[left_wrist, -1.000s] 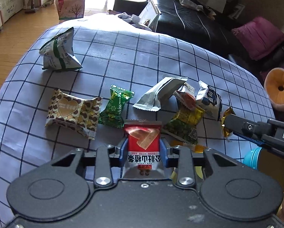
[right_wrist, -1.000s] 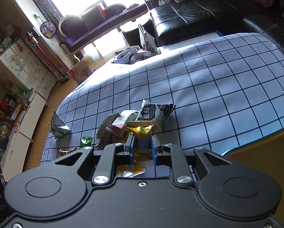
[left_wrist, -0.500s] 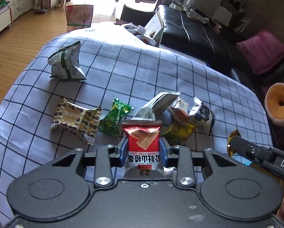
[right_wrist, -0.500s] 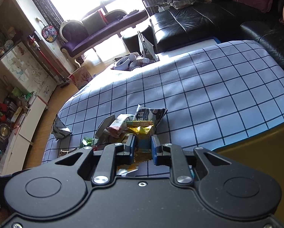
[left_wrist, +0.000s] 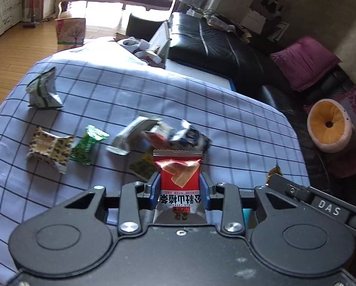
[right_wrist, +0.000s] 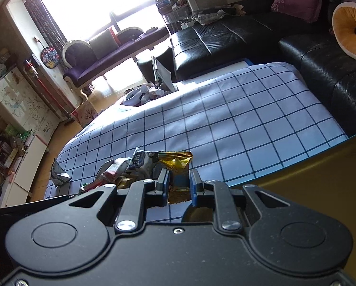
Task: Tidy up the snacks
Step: 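Carry both snacks over the tray and open both tools to drop them, then withdraw both open tools from the tray back toward the snack pile, then grasp the silver-and-yellow snack packet with the right tool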
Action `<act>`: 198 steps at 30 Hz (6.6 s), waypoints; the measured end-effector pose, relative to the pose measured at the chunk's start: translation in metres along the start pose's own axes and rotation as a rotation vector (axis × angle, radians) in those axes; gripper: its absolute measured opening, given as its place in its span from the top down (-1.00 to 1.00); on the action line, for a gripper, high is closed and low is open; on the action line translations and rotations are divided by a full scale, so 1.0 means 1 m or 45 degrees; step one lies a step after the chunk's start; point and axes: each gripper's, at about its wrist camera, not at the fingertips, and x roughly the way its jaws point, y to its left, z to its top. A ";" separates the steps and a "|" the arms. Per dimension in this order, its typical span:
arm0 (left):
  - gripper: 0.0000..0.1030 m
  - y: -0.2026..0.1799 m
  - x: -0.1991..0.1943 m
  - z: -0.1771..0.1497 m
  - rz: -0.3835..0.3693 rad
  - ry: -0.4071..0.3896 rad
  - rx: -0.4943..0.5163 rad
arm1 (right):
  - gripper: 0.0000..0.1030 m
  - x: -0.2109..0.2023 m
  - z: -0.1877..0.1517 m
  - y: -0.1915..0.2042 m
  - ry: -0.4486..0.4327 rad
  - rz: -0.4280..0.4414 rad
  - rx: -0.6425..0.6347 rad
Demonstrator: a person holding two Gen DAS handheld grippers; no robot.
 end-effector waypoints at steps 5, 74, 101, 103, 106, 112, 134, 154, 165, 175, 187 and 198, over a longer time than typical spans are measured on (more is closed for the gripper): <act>0.34 -0.035 0.000 -0.009 -0.051 0.010 0.065 | 0.47 -0.015 0.001 -0.019 -0.018 -0.042 -0.002; 0.33 -0.123 -0.018 -0.083 -0.045 0.060 0.280 | 0.43 -0.066 -0.047 -0.101 -0.099 -0.344 0.121; 0.23 -0.123 -0.099 -0.105 0.167 -0.058 0.281 | 0.42 -0.080 -0.062 -0.065 -0.311 -0.323 0.097; 0.23 -0.123 -0.093 -0.102 0.214 -0.061 0.291 | 0.32 -0.079 -0.058 -0.067 -0.287 -0.317 0.097; 0.23 -0.123 -0.086 -0.093 0.240 -0.064 0.279 | 0.32 -0.083 -0.057 -0.072 -0.319 -0.299 0.098; 0.23 -0.128 -0.069 -0.082 0.280 -0.056 0.269 | 0.32 -0.078 -0.052 -0.095 -0.257 -0.297 0.208; 0.20 -0.125 -0.045 -0.076 0.272 0.022 0.228 | 0.32 -0.067 -0.045 -0.102 -0.175 -0.324 0.282; 0.20 -0.031 -0.070 -0.017 0.338 -0.032 0.024 | 0.32 -0.039 -0.047 -0.057 -0.095 -0.267 0.304; 0.18 -0.023 -0.039 -0.026 0.396 -0.002 0.134 | 0.32 -0.040 -0.051 -0.055 -0.115 -0.302 0.325; 0.18 0.004 -0.042 -0.018 0.386 -0.004 0.056 | 0.32 -0.045 -0.052 -0.021 -0.253 -0.430 0.088; 0.18 0.026 -0.054 -0.011 0.427 -0.050 0.018 | 0.32 -0.034 -0.027 0.055 -0.156 -0.096 -0.162; 0.18 0.057 -0.048 -0.010 0.446 -0.011 -0.004 | 0.32 0.015 -0.035 0.086 0.066 0.052 -0.260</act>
